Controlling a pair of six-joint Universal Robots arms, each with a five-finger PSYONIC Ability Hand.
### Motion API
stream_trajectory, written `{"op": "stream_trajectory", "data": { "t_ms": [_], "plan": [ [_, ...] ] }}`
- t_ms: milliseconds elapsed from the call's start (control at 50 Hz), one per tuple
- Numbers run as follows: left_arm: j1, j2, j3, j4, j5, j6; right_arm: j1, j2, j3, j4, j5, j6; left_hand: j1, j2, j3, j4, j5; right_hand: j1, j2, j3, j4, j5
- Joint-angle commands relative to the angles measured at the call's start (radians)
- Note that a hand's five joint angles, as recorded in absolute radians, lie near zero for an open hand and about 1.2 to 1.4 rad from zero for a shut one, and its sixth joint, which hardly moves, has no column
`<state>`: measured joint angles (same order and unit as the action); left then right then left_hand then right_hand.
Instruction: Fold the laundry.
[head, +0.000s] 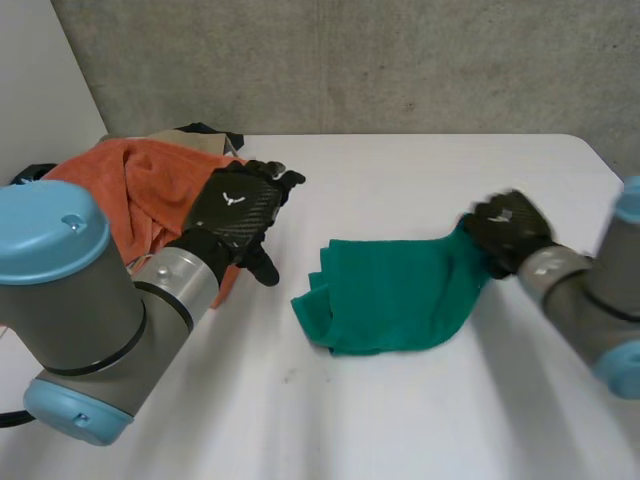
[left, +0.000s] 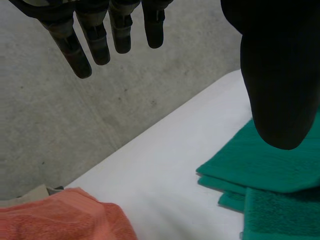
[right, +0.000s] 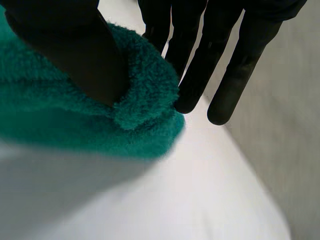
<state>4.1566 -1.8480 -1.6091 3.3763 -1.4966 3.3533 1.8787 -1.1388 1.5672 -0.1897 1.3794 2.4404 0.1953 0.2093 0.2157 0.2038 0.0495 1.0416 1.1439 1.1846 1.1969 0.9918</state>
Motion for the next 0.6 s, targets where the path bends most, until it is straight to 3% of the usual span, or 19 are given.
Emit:
{"op": "stream_trajectory", "data": {
  "t_ms": [20,100,120,180,200,300,400,440,540,600],
  "plan": [
    [0.031,0.013,0.0,0.0,-0.001,-0.002,0.299,0.051,-0.041,-0.031,-0.127,-0.099,-0.021,-0.035,-0.041,-0.029,-0.049,0.355,0.252,0.212,0.199,0.23],
    [0.034,0.01,0.0,0.0,-0.001,-0.002,0.381,0.144,-0.033,-0.028,-0.145,-0.098,-0.021,-0.035,-0.041,-0.029,-0.049,0.355,0.252,0.212,0.199,0.23],
    [0.036,0.009,0.003,0.0,0.001,-0.002,0.385,0.152,-0.033,-0.028,-0.14,-0.096,-0.021,-0.035,-0.041,-0.029,-0.049,0.254,0.152,0.111,0.099,0.129],
    [0.036,0.001,0.018,-0.001,-0.001,-0.002,0.381,0.146,-0.033,-0.028,-0.103,-0.074,-0.021,-0.035,-0.041,-0.029,-0.049,-0.814,-0.917,-0.957,-0.97,-0.939],
    [0.033,-0.007,0.032,0.0,-0.001,-0.002,0.379,0.142,-0.035,-0.03,-0.092,-0.061,-0.02,-0.034,-0.04,-0.029,-0.049,-0.867,-0.969,-1.01,-1.022,-0.992],
    [0.008,-0.071,0.139,-0.006,-0.008,-0.018,0.343,0.044,-0.033,-0.019,-0.072,0.101,0.0,-0.013,-0.02,-0.008,-0.028,-0.867,-0.969,-1.01,-1.022,-0.992],
    [-0.027,-0.138,0.268,-0.021,-0.014,-0.093,0.186,-0.111,0.001,-0.014,-0.1,0.489,0.041,0.028,0.021,0.033,0.013,-0.867,-0.969,-1.01,-1.022,-0.992],
    [-0.052,-0.184,0.33,-0.044,-0.013,-0.123,0.151,-0.136,-0.001,0.002,-0.109,0.577,0.045,0.031,0.024,0.036,0.016,-0.867,-0.969,-1.01,-1.022,-0.992],
    [-0.117,-0.295,0.455,-0.113,-0.031,-0.149,0.062,-0.118,-0.032,0.117,-0.129,0.64,0.045,0.031,0.024,0.036,0.016,-0.867,-0.969,-1.01,-1.022,-0.992],
    [-0.162,-0.368,0.512,-0.156,-0.1,-0.149,0.049,-0.038,-0.09,0.176,-0.134,0.62,0.042,0.028,0.021,0.033,0.013,-0.867,-0.969,-1.01,-1.022,-0.992]
  ]
}}
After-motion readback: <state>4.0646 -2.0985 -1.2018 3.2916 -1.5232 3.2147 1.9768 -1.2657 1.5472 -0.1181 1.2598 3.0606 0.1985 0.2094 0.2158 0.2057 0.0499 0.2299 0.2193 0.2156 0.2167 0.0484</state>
